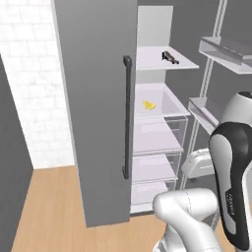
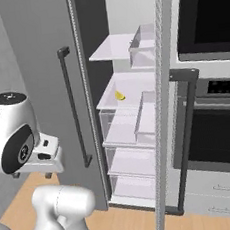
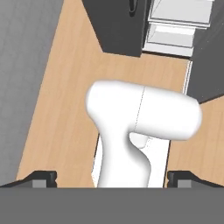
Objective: Place one lemon wedge and one fish in each tupperware on the nearby counter, to pack two identical lunches.
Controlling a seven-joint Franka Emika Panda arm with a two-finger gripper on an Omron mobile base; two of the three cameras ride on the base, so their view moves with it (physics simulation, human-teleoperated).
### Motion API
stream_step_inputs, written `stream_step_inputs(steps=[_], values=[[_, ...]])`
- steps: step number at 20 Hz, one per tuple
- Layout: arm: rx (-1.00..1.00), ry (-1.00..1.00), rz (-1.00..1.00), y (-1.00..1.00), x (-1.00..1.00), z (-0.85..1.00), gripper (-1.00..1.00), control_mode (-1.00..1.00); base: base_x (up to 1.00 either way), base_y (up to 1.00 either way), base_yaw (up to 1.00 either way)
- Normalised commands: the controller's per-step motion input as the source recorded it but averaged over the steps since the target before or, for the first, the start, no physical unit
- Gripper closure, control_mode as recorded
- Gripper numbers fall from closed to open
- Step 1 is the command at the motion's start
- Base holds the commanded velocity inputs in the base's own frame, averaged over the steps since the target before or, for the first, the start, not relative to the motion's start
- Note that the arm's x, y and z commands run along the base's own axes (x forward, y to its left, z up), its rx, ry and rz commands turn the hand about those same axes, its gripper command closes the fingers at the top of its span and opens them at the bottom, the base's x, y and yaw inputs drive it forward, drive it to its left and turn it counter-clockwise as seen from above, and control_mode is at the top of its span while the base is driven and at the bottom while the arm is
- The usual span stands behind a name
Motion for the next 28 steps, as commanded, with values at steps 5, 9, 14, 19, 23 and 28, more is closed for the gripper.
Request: stream_step_inputs(steps=[5,9,14,19,23,28], values=[[0.0,0.0,0.0,0.0,0.0,0.0,-1.0,1.0,0.69,0.0,-0.38],[0.0,0.0,0.0,0.0,0.0,0.0,-1.0,1.0,0.26,0.0,-0.24],[0.0,0.0,0.0,0.0,0.0,0.0,-1.0,1.0,-0.1,0.0,-0.08],[0.0,0.0,0.0,0.0,0.0,0.0,-1.0,1.0,-0.04,0.0,-0.03],[0.0,0.0,0.0,0.0,0.0,0.0,-1.0,1.0,0.0,0.0,0.0],[-0.25,-0.45,0.11,0.26,0.0,0.57,-1.0,-1.0,0.0,0.0,0.0]])
